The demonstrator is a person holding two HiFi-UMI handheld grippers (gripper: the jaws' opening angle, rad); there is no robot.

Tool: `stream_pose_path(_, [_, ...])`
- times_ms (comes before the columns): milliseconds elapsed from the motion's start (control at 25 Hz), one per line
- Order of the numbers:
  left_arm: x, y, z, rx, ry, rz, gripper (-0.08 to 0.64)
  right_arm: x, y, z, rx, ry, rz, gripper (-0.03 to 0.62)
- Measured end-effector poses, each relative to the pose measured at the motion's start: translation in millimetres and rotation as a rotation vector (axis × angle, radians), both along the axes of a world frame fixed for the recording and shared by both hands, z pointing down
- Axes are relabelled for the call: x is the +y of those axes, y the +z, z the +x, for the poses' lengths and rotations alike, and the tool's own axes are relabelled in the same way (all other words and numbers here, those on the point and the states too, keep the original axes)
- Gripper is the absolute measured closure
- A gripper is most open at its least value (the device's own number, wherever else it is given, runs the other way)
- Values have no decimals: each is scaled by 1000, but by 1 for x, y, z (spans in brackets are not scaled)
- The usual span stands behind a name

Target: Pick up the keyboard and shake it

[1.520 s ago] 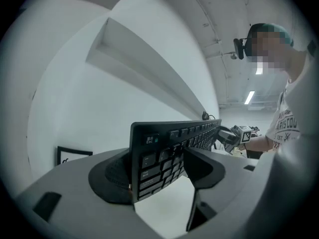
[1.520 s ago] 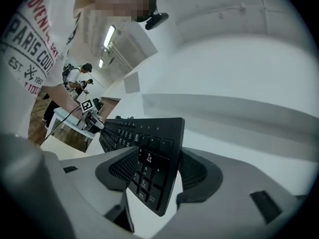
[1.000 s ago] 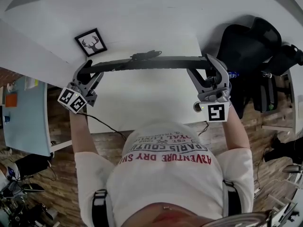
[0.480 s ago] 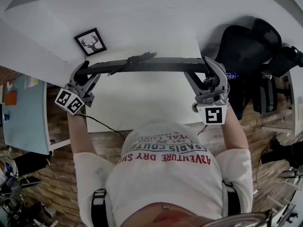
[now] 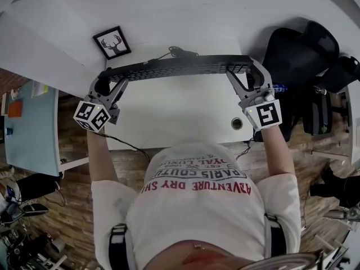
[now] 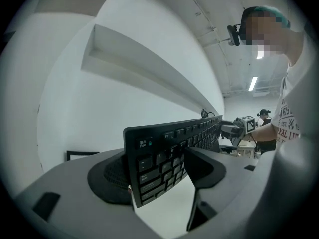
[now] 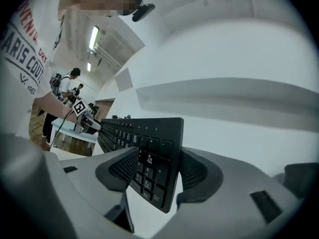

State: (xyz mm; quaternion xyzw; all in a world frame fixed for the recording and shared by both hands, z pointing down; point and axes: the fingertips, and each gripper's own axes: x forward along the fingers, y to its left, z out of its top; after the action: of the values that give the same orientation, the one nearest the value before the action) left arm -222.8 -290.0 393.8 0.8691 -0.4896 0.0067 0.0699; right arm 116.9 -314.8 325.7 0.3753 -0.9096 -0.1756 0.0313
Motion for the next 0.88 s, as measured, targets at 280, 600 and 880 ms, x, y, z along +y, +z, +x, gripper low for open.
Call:
stream_pose_path(280, [18,14,13,-61,-77,-56,244,-16,49,16,10,4,-240,330])
stream_pose_path(600, [35,20,20,-133,-104,-81,242,-9,84,23,-17,-6,-362,330])
stream_pose_path(880, [39,18,25,-165,-95,-78,242,-2,95,28,-33,7,-398,330])
